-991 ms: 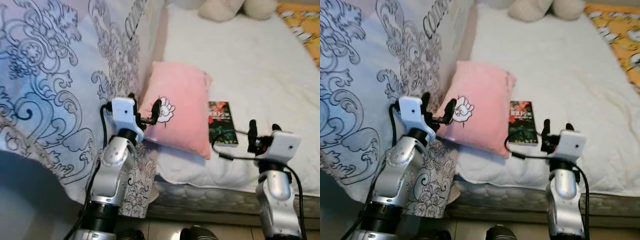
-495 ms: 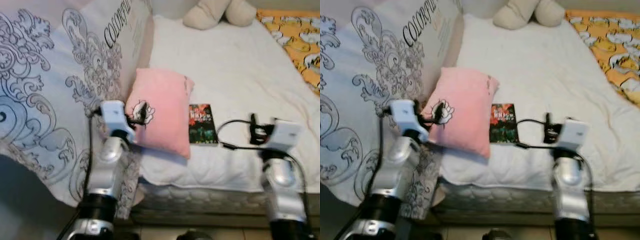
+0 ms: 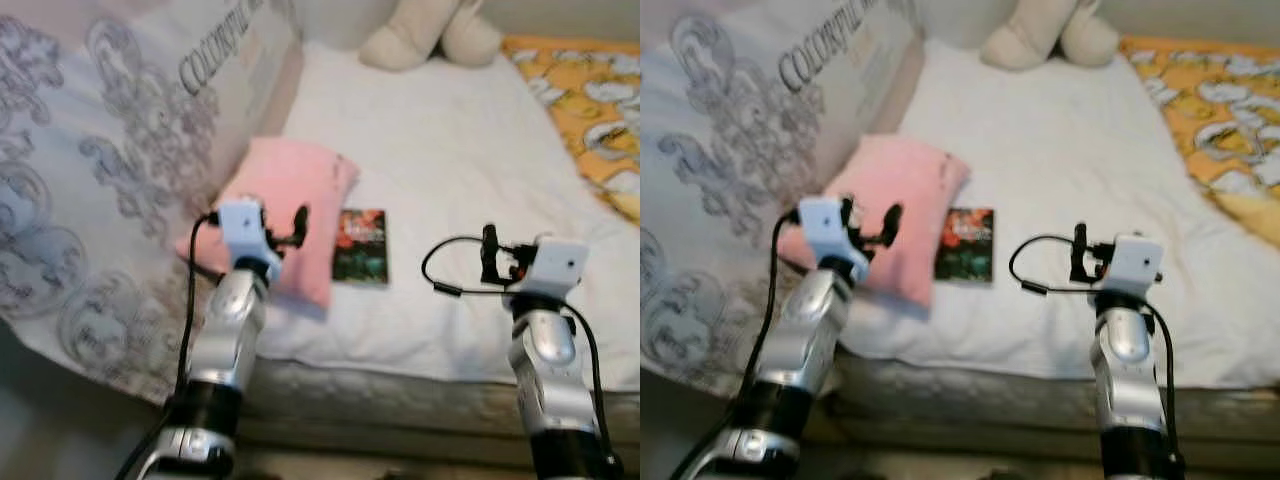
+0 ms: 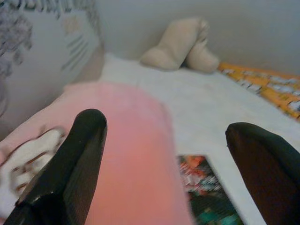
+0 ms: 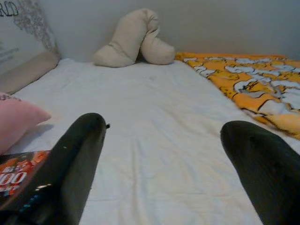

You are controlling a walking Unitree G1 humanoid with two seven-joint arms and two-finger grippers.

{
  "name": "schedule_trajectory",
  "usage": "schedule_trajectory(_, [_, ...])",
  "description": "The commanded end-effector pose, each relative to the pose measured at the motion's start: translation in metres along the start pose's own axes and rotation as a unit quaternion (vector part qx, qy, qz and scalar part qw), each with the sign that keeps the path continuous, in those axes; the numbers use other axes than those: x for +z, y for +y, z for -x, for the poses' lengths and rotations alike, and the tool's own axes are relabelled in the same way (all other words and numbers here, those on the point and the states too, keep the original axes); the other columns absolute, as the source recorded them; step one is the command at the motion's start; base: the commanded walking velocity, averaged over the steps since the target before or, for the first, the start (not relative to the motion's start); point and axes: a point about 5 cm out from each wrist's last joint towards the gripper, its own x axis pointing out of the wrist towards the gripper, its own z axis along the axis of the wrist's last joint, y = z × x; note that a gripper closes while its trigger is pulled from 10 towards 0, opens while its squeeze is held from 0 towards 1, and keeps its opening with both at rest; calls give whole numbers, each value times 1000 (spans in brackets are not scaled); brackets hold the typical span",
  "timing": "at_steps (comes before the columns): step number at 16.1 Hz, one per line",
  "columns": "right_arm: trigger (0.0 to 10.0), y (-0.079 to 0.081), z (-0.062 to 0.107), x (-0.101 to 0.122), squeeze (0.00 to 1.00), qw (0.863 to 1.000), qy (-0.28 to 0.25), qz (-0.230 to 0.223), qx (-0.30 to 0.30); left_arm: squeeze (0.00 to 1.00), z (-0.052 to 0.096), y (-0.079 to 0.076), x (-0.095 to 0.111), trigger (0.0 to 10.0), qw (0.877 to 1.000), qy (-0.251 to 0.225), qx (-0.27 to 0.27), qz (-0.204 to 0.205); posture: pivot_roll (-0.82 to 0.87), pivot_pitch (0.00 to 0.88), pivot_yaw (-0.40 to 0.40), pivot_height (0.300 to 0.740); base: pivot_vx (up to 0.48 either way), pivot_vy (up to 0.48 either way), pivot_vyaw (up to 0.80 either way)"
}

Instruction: Clean up the room

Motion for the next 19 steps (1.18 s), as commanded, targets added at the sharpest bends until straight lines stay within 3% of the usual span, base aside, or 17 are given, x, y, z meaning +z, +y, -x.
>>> schedule_trajectory(1, [10000, 10, -3, 5, 1000, 1000, -11, -10, 15, 0, 4, 9, -1, 10000, 1000, 1, 7, -8, -84, 13, 46, 740, 0, -439, 0])
schedule_trajectory(6, [10000, 14, -2, 5, 1000, 1000, -13, -5, 23, 0, 10, 11, -2, 10000, 1000, -1, 18, 4, -72, 43, 37, 740, 0, -429, 0])
schedule_trajectory(8, [10000, 14, -3, 5, 1000, 1000, -13, -3, 23, 0, 16, 25, -3, 10000, 998, -1, 62, 17, -61, 51, 25, 740, 255, -403, 0])
schedule_trajectory(12, [10000, 19, -7, -1, 1000, 1000, -3, -17, 25, 0, 17, 32, -2, 10000, 998, 0, 69, 2, -32, 22, 17, 740, 265, -396, 0])
schedule_trajectory(15, [10000, 22, -8, 0, 1000, 999, -5, -17, 28, 0, 14, 25, 2, 10000, 999, -6, 46, -14, -34, 10, 24, 740, 266, -398, 0])
schedule_trajectory(19, [10000, 19, -8, -1, 1000, 1000, -6, -14, 27, 0, 16, 24, -4, 10000, 999, 2, 48, -1, -47, 4, 20, 740, 270, -394, 0])
